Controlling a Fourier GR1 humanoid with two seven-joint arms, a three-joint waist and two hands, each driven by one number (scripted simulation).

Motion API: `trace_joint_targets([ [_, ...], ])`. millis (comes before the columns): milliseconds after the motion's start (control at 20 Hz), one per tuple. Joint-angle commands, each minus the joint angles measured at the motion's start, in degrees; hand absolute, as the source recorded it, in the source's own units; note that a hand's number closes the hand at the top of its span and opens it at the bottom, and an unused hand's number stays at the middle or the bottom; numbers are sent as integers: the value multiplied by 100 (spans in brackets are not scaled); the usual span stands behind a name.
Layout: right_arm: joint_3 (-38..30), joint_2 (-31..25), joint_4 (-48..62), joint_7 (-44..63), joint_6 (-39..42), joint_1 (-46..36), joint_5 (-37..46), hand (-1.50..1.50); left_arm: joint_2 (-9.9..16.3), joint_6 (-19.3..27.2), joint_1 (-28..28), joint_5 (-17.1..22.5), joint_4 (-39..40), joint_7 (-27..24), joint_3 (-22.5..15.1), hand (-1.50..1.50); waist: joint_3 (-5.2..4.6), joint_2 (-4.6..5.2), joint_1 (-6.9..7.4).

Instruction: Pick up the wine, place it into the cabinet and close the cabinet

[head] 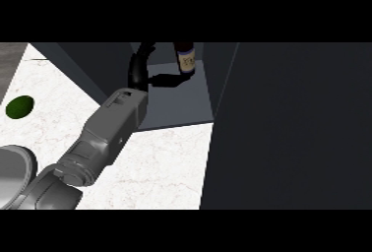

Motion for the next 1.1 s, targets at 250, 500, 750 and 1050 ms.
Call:
trace_joint_targets([
  [250,20,-188,-740,208,59,321,-225,-150,177,-1041,-198,337,-327,-283,400,150,1,-45,98],
  [500,-189,-250,-935,352,22,340,-310,-150,-148,-1615,-219,472,-491,-502,545,150,6,-97,240],
  [750,161,-317,-1088,341,-44,643,-27,-150,-139,-1807,-386,427,-444,-369,554,-150,9,-153,270],
  [1050,39,-359,-1317,530,-244,738,80,-150,-375,-1799,-339,552,-587,-173,570,-150,9,-220,394],
])
